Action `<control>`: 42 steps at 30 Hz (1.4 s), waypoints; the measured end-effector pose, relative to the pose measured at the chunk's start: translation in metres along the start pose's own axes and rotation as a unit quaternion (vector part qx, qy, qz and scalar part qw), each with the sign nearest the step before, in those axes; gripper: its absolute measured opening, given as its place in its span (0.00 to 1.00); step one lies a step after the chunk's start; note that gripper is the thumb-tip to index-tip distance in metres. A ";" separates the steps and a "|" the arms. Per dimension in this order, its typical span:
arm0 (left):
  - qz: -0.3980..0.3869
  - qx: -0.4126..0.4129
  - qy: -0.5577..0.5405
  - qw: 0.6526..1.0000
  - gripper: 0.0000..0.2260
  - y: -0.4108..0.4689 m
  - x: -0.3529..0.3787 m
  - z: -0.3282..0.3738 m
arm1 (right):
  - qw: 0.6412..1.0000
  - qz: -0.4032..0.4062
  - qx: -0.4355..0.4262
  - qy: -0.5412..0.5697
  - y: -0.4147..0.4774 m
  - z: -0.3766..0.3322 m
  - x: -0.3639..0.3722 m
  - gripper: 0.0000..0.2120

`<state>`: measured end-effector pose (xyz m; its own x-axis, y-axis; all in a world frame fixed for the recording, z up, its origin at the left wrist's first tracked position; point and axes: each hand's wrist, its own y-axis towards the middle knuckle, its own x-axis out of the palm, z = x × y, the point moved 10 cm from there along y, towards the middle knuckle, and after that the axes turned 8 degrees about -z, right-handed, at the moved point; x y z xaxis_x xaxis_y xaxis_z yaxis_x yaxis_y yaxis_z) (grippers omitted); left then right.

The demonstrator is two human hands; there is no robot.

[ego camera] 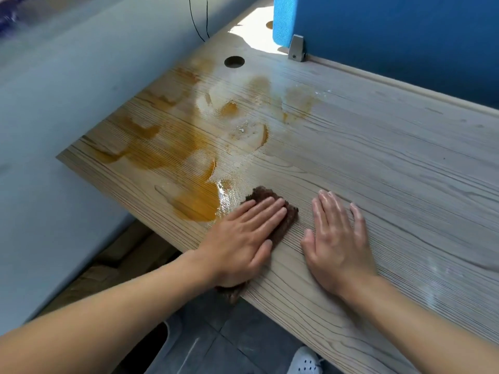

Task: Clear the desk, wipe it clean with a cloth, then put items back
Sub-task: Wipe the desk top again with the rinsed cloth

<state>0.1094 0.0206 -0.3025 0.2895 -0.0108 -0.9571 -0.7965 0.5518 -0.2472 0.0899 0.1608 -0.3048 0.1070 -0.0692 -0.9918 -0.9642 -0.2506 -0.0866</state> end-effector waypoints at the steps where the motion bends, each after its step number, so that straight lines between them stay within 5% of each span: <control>1: 0.008 -0.042 -0.008 0.999 0.28 0.013 -0.006 -0.016 | 1.000 -0.006 0.000 -0.003 0.000 -0.001 0.001 0.32; 5: 0.025 -0.143 -0.009 0.989 0.30 0.030 -0.010 -0.038 | 1.000 -0.010 0.004 -0.008 -0.003 0.000 0.002 0.32; 10: 0.000 0.054 0.004 0.999 0.28 -0.025 0.005 0.032 | 1.000 -0.011 0.007 -0.012 -0.003 -0.001 0.001 0.32; 12: -0.011 0.068 0.005 0.998 0.28 -0.016 0.005 0.019 | 1.000 -0.012 0.009 -0.011 -0.002 -0.001 0.002 0.32; 19: 0.034 -0.157 -0.004 0.987 0.30 0.042 -0.016 -0.061 | 1.000 -0.019 0.006 -0.015 -0.003 0.000 0.002 0.32; 25: -0.001 0.071 -0.003 0.997 0.28 -0.008 0.003 0.027 | 1.000 -0.019 0.009 -0.020 -0.002 -0.001 0.002 0.33; 27: 0.004 0.059 -0.001 0.998 0.28 0.010 -0.002 0.007 | 1.000 -0.016 0.009 -0.021 -0.001 -0.001 0.002 0.33; 32: 0.034 -0.138 -0.018 0.990 0.28 0.058 -0.019 -0.056 | 1.000 -0.015 0.012 -0.020 -0.002 0.000 0.000 0.32; 39: 0.009 0.058 0.003 0.998 0.27 0.004 0.000 0.015 | 1.000 -0.010 0.008 -0.016 -0.002 -0.003 -0.002 0.32; 42: 0.020 -0.011 -0.006 1.000 0.28 0.037 -0.013 -0.019 | 1.000 -0.010 0.007 -0.013 -0.001 -0.003 -0.002 0.32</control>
<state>0.0663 0.0252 -0.3019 0.2632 0.0208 -0.9645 -0.8194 0.5326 -0.2121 0.0910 0.1584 -0.3023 0.1204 -0.0391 -0.9920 -0.9654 -0.2373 -0.1078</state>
